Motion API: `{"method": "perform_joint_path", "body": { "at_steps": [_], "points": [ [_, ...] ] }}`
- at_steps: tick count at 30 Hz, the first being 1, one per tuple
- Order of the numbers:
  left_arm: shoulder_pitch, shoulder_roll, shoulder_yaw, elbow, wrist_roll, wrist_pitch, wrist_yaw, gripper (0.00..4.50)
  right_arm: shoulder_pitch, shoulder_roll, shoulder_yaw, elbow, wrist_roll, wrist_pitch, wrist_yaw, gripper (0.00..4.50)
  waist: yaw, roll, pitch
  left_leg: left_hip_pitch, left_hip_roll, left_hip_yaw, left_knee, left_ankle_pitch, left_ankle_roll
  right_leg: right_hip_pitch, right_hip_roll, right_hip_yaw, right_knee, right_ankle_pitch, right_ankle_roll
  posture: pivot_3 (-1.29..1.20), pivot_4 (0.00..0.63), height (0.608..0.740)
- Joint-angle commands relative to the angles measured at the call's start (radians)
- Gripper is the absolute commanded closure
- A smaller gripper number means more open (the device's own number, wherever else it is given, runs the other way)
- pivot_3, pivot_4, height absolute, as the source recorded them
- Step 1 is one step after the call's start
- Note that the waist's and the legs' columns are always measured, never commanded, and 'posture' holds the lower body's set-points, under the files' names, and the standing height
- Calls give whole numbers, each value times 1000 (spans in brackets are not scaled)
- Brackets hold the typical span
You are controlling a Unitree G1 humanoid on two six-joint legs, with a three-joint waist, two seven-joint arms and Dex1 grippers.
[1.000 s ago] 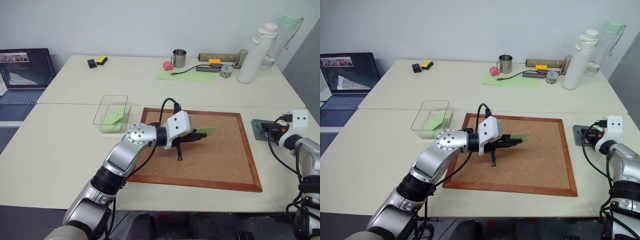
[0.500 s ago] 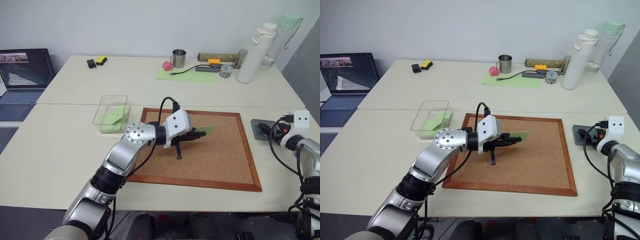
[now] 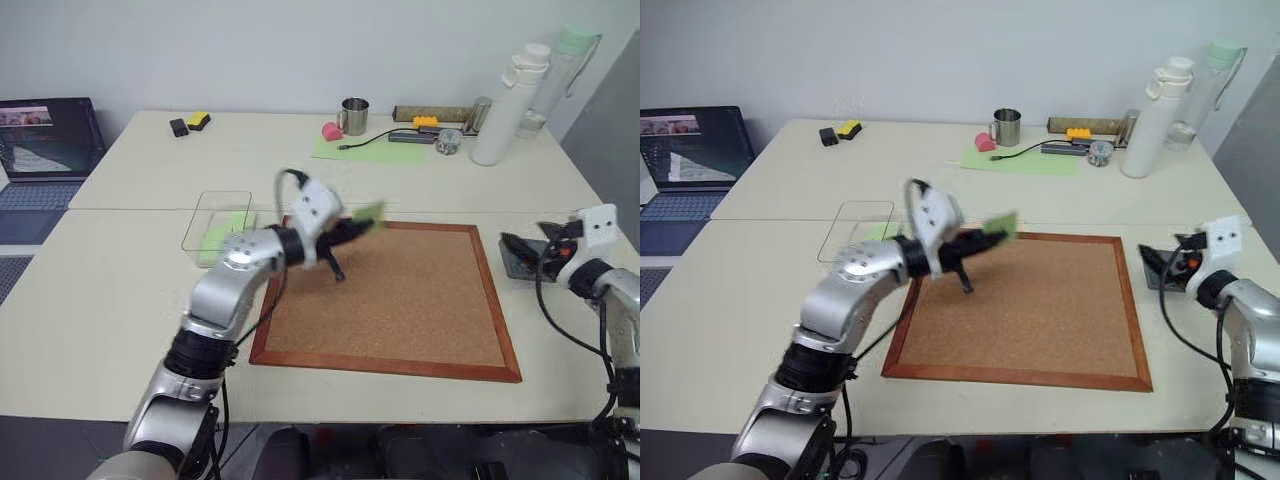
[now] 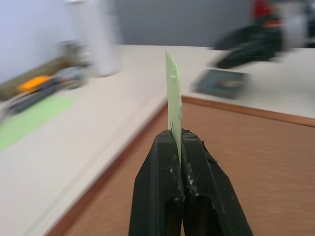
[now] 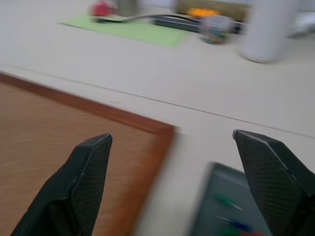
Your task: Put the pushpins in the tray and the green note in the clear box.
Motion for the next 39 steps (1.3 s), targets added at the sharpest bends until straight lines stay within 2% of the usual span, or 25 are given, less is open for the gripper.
{"method": "perform_joint_path", "body": {
  "at_steps": [1,4,8,12,18,30,35,36,39],
  "points": [
    [20,19,129,-51,11,62,139,4500,-2,-40,12,-229,100,88,42,377,2,0,0,0,0,0,0,0,0,0,0,-1,0,0,0,0,150,740],
    [41,77,194,-4,86,45,238,4500,-66,-37,21,-369,249,213,30,377,5,-2,1,0,-1,-1,1,0,0,1,-2,-2,0,0,0,0,150,740],
    [54,136,205,69,167,17,320,4500,-132,-36,34,-469,406,340,4,377,6,-3,2,-1,0,-3,1,0,0,0,-2,-4,0,0,0,0,150,740],
    [101,159,169,98,217,-23,331,4500,-144,-43,54,-485,433,372,-16,377,16,-4,2,-4,-1,-4,2,0,0,0,-5,-6,-2,0,0,0,150,740],
    [145,163,150,128,259,-63,352,4500,-97,-84,74,-490,391,350,2,377,27,-4,2,-8,-1,-4,3,0,1,-4,-9,-8,0,0,0,0,150,740],
    [131,145,122,124,241,-93,304,2440,-89,-80,74,-450,349,308,-32,346,29,-4,2,-8,-2,-3,2,0,1,-5,-8,-7,1,0,0,0,150,740],
    [104,129,102,62,176,-80,210,1578,-74,-99,59,-437,337,297,-30,346,29,-4,2,-8,-2,-3,2,0,1,-5,-6,-7,1,0,0,0,150,740],
    [95,125,100,48,144,-58,177,1446,-70,-106,57,-433,323,289,-31,346,29,-4,2,-9,-2,-3,2,0,1,-5,-6,-7,0,0,0,0,150,740],
    [84,133,65,-20,66,-2,60,1446,-57,-128,56,-425,289,272,-26,346,30,-4,2,-9,-2,-3,3,0,1,-5,-5,-7,1,0,0,0,150,740]
  ]
}}
